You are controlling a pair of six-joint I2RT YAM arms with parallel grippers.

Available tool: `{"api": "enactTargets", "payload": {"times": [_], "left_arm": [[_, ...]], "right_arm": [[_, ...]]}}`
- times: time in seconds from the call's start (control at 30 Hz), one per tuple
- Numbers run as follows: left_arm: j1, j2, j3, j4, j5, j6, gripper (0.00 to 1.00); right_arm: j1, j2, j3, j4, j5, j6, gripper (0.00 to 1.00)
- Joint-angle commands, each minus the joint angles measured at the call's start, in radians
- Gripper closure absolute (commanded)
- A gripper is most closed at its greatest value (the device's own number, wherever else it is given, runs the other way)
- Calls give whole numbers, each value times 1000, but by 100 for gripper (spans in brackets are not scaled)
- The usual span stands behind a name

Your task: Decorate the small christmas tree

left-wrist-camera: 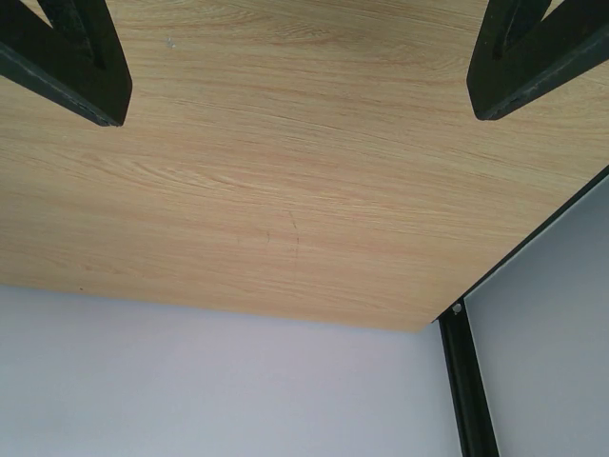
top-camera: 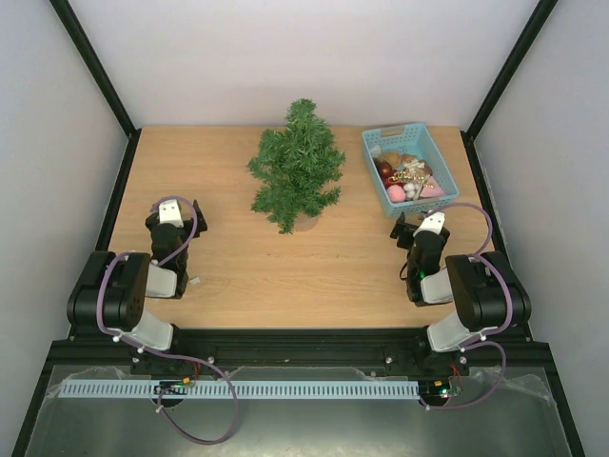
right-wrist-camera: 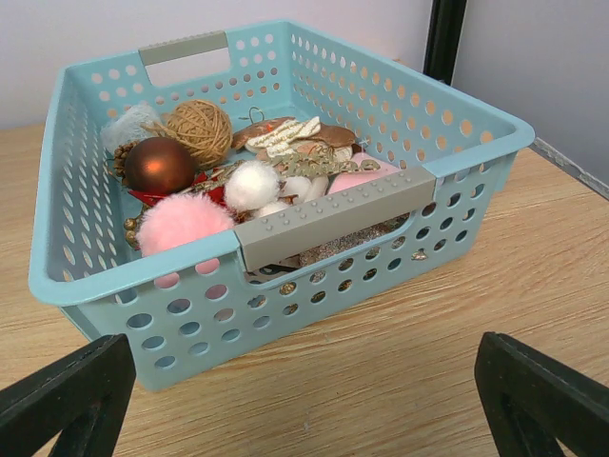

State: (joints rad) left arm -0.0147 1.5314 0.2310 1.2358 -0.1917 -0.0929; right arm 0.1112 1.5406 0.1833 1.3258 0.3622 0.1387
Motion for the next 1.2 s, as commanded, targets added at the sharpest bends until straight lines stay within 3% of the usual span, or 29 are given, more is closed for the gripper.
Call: {"api": "enactTargets", "payload": {"times": [0.0,0.4,0.53,0.6,0.77,0.93,1.03,1.1,1.17], "left_arm": [[1,3,10,42,-6,13,0],[-10,-61,-29,68,33,44,1],[-35,-260,56,-261,9,24,0],[-39,-348,130,-433,26,-14,1],[-47,-561,290,-739,88,-134,1],[-46,-692,466,-1042,54,-317,0],[-45,-679,642,-1366,6,-454,1],[-43,-643,752,-1529,43,-465,0],[-16,-613,823,-1659,157,-512,1]], "right_arm": [[-5,-4,11,18,8,5,1],[-4,-8,-1,37,6,2,1],[-4,-27,-61,125,-102,-44,1],[8,-95,-79,131,-47,-45,1],[29,-468,167,-613,-5,67,1],[30,-688,394,-971,-165,223,1],[30,-745,517,-1190,-188,363,1],[29,-749,586,-1363,-195,453,1],[28,-758,585,-1391,-331,459,1]]}}
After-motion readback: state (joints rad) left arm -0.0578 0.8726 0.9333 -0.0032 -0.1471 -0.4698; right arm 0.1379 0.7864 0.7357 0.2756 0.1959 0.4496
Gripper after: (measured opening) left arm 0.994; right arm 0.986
